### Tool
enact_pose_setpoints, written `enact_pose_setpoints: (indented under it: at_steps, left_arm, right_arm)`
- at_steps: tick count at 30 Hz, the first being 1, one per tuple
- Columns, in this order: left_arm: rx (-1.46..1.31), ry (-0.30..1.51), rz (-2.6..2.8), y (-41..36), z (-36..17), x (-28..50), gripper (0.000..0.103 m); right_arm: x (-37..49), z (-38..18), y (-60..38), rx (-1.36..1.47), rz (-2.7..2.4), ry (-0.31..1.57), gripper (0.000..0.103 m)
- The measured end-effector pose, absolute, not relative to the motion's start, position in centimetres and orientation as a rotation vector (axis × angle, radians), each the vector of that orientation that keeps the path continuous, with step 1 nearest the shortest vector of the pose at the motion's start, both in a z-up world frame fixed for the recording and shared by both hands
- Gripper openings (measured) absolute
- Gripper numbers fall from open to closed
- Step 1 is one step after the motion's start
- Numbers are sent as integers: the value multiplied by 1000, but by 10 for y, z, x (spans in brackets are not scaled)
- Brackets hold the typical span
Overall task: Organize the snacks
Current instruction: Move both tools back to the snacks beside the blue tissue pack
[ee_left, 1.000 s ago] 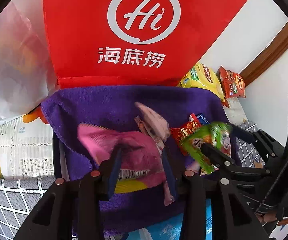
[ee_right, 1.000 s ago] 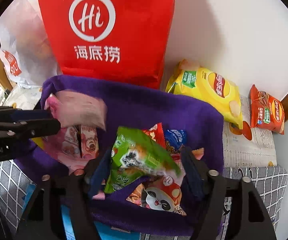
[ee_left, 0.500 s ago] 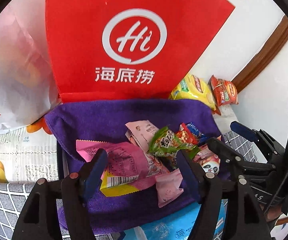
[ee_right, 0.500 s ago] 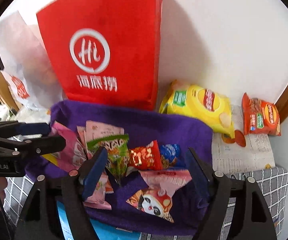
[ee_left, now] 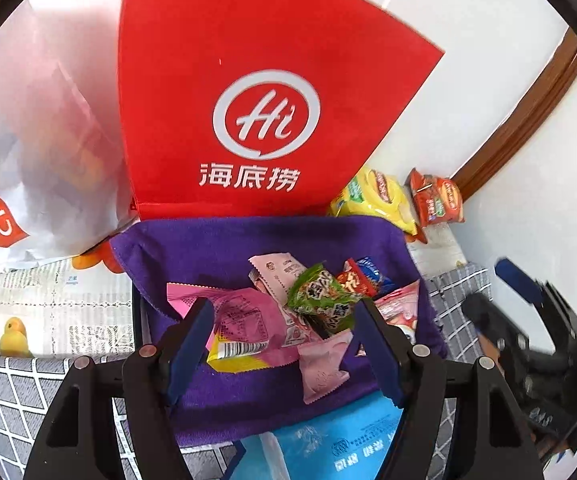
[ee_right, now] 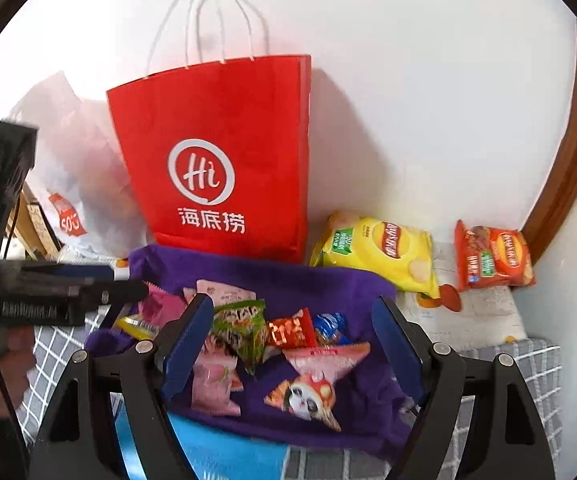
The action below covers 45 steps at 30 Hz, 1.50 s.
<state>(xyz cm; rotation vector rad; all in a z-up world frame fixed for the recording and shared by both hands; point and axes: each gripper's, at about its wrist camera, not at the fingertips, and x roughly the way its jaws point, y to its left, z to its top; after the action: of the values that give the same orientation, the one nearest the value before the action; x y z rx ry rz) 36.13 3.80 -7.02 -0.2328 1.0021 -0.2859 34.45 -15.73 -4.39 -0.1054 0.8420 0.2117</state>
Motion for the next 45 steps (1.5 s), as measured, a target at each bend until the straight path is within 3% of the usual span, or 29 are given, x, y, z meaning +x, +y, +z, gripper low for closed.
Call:
enact_pose_setpoints:
  at_steps: [16, 21, 30, 41, 43, 44, 45]
  left_arm:
    - [-153, 928, -278, 33, -22, 295, 71]
    - [-121, 934, -244, 46, -26, 260, 71]
    - [-145, 949, -197, 86, -44, 207, 71]
    - [-191, 979, -196, 109, -71, 174, 71]
    - [-192, 991, -192, 109, -76, 172, 71]
    - [-187, 998, -190, 108, -79, 172, 71]
    - [-181, 1004, -187, 107, -82, 171, 71]
  right_arm:
    - [218, -34, -161, -45, 226, 900, 81]
    - [182, -58, -151, 14, 269, 971, 76]
    - [117, -118, -110, 83, 388, 1120, 76]
    - [113, -151, -75, 187, 383, 1172, 76]
    - [114, -152, -69, 167, 362, 1159, 61]
    - [112, -153, -62, 108, 343, 1156, 46]
    - [111, -153, -58, 73, 352, 1152, 42]
